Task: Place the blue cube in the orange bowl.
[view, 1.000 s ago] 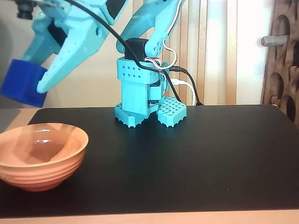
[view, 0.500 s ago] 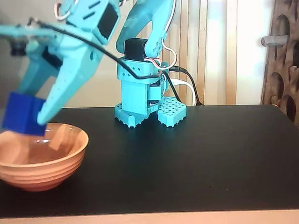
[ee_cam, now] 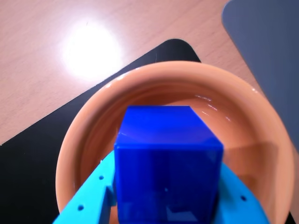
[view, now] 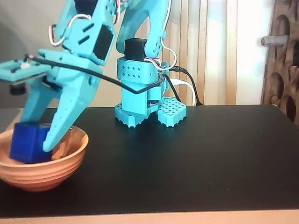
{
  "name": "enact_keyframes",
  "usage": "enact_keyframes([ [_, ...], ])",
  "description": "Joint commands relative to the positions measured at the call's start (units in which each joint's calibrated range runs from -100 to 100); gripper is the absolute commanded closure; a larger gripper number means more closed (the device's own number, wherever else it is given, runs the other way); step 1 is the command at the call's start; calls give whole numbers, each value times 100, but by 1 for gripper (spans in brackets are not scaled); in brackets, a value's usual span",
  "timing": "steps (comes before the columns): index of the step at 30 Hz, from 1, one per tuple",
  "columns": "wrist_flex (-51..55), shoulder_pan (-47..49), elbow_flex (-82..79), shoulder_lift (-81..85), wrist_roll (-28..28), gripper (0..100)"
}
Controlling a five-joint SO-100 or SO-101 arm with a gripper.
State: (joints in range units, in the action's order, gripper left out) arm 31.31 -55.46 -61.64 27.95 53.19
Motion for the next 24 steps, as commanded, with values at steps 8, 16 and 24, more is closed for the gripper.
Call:
enact_keyframes([
  [8, -361, -201, 39, -311, 41, 89],
  [16, -282, -422, -88, -320, 36, 89],
  [24, -308, -402, -97, -320, 30, 88],
])
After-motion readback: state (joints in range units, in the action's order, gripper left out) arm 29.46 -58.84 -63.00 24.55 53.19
